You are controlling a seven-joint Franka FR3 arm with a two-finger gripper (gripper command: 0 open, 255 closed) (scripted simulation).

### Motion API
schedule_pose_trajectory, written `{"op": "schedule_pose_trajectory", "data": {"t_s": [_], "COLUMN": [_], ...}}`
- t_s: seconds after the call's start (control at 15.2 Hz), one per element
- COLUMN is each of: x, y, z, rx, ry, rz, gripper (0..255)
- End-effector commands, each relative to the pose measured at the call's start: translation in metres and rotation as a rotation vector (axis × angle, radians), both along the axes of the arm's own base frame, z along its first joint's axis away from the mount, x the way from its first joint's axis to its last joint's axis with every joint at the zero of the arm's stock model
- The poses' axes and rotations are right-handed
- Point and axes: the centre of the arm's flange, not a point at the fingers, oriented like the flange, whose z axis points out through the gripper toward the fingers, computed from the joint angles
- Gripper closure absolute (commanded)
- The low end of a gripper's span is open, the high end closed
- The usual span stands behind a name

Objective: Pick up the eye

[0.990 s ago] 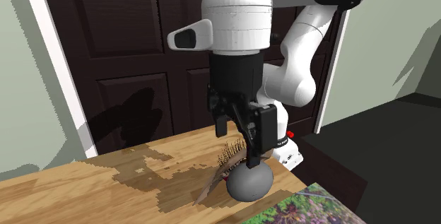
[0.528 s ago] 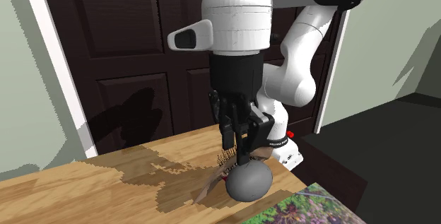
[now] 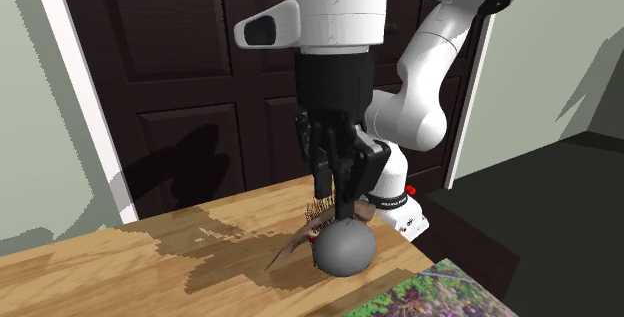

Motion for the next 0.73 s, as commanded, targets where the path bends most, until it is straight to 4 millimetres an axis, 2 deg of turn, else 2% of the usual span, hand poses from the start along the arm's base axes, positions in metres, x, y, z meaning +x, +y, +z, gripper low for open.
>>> {"op": "schedule_pose_trajectory", "data": {"t_s": [0.0, 0.59, 0.66], "x": [0.0, 0.0, 0.0], "y": [0.0, 0.0, 0.0], "z": [0.011, 0.059, 0.06], "rx": [0.0, 0.0, 0.0], "ry": [0.0, 0.0, 0.0], "rz": [0.0, 0.0, 0.0], "gripper": [255, 255, 255]}}
